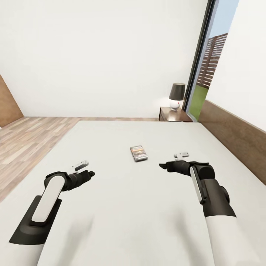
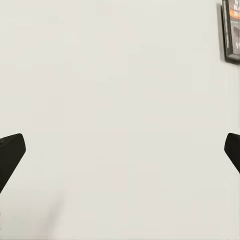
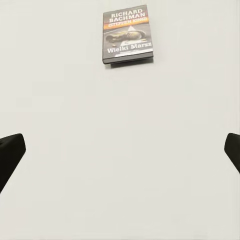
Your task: In the bedroom, move the book from the bed onto either nightstand, and place the two sandals side by side next to the bed.
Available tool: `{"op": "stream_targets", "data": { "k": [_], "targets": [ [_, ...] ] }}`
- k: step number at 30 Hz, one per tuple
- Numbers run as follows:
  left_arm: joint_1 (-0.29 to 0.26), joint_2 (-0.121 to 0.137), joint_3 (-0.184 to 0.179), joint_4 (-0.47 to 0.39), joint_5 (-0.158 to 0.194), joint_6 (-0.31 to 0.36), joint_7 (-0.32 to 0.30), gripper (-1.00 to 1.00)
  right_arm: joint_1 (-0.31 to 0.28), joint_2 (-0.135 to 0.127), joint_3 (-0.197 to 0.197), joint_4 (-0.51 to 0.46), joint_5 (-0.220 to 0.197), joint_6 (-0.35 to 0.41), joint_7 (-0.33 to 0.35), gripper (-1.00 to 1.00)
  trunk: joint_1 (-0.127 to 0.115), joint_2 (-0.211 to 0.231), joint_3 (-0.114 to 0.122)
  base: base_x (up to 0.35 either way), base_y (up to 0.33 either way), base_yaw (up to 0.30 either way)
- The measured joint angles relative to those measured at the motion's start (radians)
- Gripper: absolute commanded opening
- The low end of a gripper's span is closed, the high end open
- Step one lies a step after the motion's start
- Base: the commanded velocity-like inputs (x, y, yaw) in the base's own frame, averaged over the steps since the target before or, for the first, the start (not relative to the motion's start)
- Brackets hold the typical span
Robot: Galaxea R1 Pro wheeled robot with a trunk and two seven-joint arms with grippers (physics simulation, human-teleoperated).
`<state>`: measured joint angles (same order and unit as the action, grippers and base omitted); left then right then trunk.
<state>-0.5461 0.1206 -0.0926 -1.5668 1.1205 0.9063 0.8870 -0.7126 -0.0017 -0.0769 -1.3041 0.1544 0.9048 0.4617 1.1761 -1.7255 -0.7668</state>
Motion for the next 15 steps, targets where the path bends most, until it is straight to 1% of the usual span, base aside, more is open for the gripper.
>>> {"op": "stream_targets", "data": {
  "k": [10, 15],
  "targets": [
    [-0.002, -0.002, -0.003, 0.000, -0.004, 0.002, 0.005, 1.00, 0.000, 0.000, 0.000, -0.007, -0.001, 0.003, 0.001, 1.00, -0.038, 0.070, 0.031, 0.002, 0.000, 0.000],
    [-0.003, -0.001, -0.003, 0.000, -0.001, 0.005, 0.001, 1.00, 0.000, 0.000, 0.001, -0.007, -0.001, 0.004, -0.001, 1.00, -0.058, 0.105, 0.047, 0.000, 0.000, 0.000]
  ]
}}
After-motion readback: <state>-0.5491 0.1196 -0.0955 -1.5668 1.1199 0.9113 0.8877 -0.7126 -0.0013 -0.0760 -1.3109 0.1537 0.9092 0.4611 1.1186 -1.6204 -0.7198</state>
